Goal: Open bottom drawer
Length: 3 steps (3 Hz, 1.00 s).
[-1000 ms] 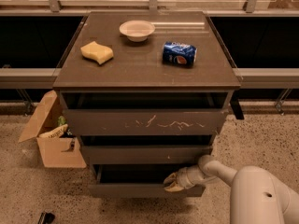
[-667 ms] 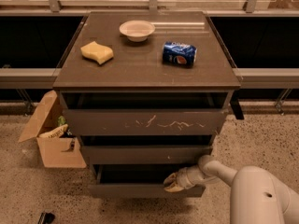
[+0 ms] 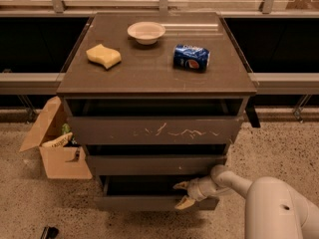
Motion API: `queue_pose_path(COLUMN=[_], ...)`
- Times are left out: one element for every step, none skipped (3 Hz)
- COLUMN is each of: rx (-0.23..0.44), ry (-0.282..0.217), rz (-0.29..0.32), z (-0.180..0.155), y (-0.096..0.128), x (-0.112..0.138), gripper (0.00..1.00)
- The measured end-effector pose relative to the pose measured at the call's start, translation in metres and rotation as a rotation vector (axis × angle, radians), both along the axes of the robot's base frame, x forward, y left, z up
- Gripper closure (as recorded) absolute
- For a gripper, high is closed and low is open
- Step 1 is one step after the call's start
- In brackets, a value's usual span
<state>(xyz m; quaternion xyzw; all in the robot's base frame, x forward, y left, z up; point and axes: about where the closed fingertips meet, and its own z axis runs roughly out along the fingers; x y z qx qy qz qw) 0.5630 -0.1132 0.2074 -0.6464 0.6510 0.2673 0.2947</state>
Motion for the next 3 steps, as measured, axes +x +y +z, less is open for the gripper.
queue_pose_path(rx=[0.000,0.002,0.020], ry=[0.000,0.009,0.064], rz=[0.000,0.006,0.033], z=[0.000,-0.002,-0.010], y=[0.000,0.002,0.010], x=[0.000,-0.004,-0.022], gripper=[0.00,0.00,0.00])
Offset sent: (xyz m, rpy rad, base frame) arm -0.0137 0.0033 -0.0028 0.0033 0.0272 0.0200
